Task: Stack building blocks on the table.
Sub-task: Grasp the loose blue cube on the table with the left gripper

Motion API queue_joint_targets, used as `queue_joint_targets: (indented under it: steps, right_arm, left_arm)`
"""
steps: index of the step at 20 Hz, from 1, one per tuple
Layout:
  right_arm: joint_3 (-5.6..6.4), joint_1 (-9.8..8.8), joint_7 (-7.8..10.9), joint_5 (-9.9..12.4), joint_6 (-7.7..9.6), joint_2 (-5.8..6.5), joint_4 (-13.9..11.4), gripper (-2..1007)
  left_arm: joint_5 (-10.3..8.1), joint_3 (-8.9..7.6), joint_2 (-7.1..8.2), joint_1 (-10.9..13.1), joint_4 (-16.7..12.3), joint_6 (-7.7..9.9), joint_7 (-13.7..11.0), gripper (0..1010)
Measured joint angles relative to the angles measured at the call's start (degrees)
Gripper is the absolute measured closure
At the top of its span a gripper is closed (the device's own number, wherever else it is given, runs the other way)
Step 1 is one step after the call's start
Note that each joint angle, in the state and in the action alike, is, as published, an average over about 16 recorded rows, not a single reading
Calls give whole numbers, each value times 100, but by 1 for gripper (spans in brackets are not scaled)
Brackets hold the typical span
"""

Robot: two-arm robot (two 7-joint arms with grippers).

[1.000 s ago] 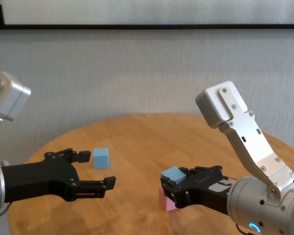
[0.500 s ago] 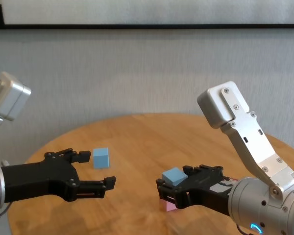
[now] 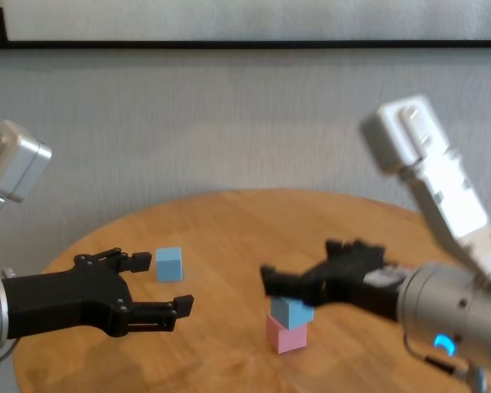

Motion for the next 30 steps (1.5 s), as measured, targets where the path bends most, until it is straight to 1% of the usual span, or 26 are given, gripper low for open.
queue_joint_targets:
  steps: [3,7,11,16,19,22,30]
  right_arm:
    - [143,60,-52,112,-34,19,-23,50]
    - [369,209,-155,245,-70,50,86,10]
    - [581,409,-294,306,-101,87,347,0]
    - [763,636,-417,300,-115,128,732,0]
    - [828,724,-457,285,-121,149,892,0]
    - [859,771,-477,269,-123,162,979,0]
    - [855,774,-477,257,-123,167,987,0]
  left_arm:
    - [0,0,0,0,0,0,0,10]
    - [0,0,0,0,0,0,0,10]
    - [0,0,0,0,0,0,0,10]
    - [0,0,-1,-1,1,0,-1,10]
    - [1,1,-6,-5,7,-2,1,10]
    - [7,2,-21,-17,22,-7,8,10]
    - [26,13,-120,-117,141,29,27,10]
